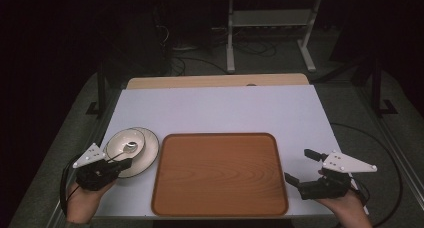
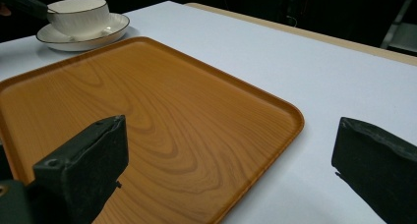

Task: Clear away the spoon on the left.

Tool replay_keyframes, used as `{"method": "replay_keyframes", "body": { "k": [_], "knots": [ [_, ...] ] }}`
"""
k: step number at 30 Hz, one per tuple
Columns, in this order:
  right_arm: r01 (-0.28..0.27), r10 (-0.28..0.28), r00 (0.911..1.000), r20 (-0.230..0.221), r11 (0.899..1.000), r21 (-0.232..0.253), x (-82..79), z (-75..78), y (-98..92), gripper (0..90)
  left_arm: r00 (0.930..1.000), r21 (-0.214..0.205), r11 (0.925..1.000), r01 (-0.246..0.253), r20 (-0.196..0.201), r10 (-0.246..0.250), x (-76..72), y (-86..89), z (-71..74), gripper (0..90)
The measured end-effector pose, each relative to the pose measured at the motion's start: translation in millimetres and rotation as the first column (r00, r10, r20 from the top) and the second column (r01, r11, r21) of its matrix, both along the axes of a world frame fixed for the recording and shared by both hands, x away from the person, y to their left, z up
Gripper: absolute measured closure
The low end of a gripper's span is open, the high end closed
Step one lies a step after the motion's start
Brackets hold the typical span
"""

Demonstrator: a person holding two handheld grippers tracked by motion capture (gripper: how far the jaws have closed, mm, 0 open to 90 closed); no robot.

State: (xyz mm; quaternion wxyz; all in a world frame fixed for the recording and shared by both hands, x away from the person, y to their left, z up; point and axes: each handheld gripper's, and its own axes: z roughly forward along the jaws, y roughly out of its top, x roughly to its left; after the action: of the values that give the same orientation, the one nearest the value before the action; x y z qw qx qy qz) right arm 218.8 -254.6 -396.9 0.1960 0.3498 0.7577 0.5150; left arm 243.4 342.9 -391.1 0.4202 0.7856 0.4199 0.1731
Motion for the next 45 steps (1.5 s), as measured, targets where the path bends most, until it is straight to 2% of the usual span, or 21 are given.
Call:
{"method": "replay_keyframes", "body": {
  "k": [12,14,31,45],
  "knots": [
    [0.003,-0.003,1.0,0.001,1.0,-0.001,0.5,0.4,-1.4,0.2,0.9992,0.001,0.9992,-0.039,0.01,0.039,2.5,15.2,2.0,89.7],
    [0.002,-0.002,1.0,0.001,1.0,0.0,0.4,0.4,-1.2,0.2,0.9991,-0.009,0.9991,-0.041,0.011,0.042,2.7,17.4,1.9,89.8],
    [0.004,-0.004,1.0,-0.001,1.0,0.0,0.3,0.5,-2.5,0.2,0.9973,-0.009,0.9976,-0.069,0.024,0.069,0.1,25.9,6.5,89.8],
    [0.004,-0.004,1.0,-0.001,1.0,-0.002,0.3,0.3,-2.1,0.2,0.9928,-0.011,0.9936,-0.113,0.039,0.113,-3.0,41.0,9.8,89.8]
  ]
}}
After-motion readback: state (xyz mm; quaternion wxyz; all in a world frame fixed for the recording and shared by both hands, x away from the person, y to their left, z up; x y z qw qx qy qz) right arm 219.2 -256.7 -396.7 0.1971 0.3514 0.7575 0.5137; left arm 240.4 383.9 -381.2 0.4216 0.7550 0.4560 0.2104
